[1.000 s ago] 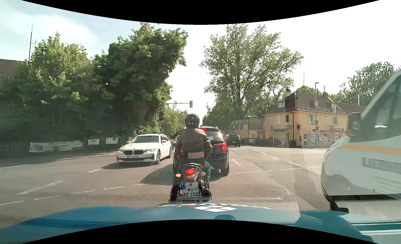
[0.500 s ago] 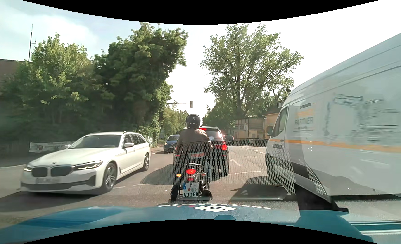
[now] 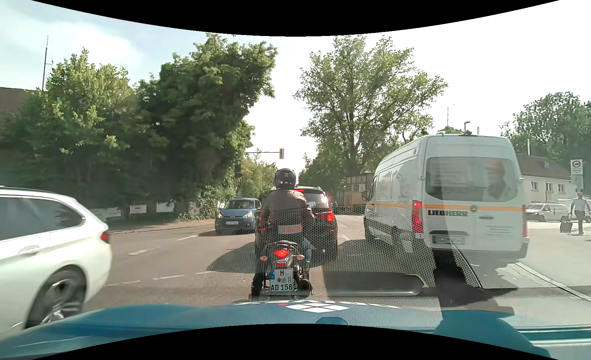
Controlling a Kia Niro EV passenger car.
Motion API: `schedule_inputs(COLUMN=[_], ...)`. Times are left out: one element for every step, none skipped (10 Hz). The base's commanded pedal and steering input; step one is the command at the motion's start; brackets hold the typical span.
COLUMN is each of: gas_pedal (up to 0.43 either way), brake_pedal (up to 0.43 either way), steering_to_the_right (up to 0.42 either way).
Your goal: Follow the waypoints while adhering to traffic rules and regulations
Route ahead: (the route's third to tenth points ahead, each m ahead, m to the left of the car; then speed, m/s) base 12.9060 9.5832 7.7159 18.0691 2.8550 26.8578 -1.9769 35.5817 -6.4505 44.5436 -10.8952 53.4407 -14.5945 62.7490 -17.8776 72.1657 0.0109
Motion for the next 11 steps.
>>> schedule_inputs(gas_pedal=[0.000, 0.000, 0.000, 0.000, 0.000, 0.000, 0.000, 0.000, 0.000, 0.000, 0.000], brake_pedal=[0.305, 0.305, 0.299, 0.299, 0.299, 0.299, 0.299, 0.299, 0.299, 0.299, 0.299], steering_to_the_right=[-0.039, -0.039, -0.039, -0.039, -0.039, -0.039, -0.039, -0.039, -0.039, -0.039, -0.039])
